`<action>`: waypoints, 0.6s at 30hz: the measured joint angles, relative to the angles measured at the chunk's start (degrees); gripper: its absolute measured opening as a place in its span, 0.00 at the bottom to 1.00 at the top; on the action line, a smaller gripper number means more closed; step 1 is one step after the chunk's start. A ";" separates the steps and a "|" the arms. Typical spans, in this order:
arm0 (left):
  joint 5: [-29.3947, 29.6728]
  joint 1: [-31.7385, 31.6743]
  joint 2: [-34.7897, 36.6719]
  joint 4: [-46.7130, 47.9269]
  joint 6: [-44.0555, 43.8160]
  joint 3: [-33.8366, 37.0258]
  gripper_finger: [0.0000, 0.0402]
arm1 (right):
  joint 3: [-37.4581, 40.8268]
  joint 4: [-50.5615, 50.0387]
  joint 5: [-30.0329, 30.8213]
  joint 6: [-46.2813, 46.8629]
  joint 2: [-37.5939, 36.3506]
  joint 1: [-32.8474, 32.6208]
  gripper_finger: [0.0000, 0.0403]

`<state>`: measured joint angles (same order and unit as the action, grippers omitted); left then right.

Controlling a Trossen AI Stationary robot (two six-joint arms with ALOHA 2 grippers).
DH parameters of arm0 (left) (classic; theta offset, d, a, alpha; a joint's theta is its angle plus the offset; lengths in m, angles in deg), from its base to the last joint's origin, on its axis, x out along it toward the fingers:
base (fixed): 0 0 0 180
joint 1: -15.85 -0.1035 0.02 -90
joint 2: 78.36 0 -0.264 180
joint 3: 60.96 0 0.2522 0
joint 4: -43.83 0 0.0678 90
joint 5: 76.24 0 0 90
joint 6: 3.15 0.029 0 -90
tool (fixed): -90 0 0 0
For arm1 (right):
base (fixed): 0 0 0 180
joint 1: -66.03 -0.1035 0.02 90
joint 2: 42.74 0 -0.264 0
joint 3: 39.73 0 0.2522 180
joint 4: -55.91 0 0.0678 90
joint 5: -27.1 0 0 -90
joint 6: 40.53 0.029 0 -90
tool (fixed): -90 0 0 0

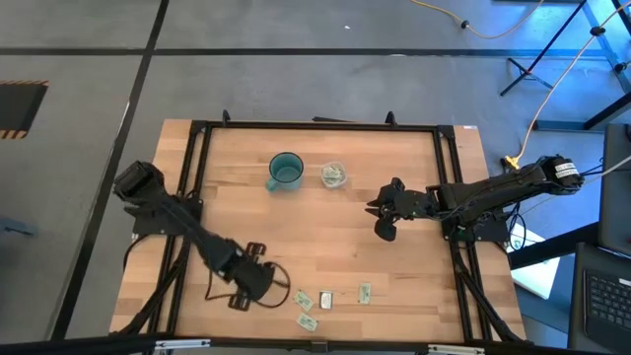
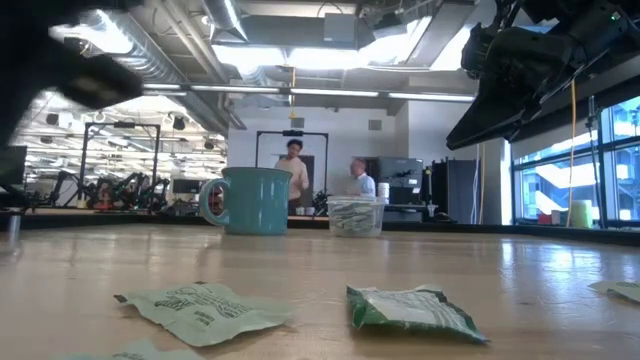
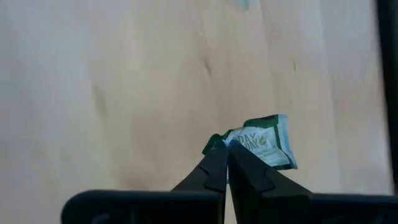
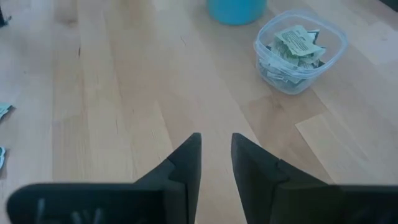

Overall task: Pick and place items into bin
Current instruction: Put the green stevia packet into the transparent bin

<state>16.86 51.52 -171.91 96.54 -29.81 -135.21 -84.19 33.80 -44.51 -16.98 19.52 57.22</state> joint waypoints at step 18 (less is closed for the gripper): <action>4.06 -40.79 1.51 -22.96 27.03 -6.88 0.01 | 0.00 -0.01 0.00 -0.02 0.00 -0.01 0.23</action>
<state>20.92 10.74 -170.40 73.58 -2.78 -142.09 -84.19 33.79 -44.51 -17.00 19.52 57.21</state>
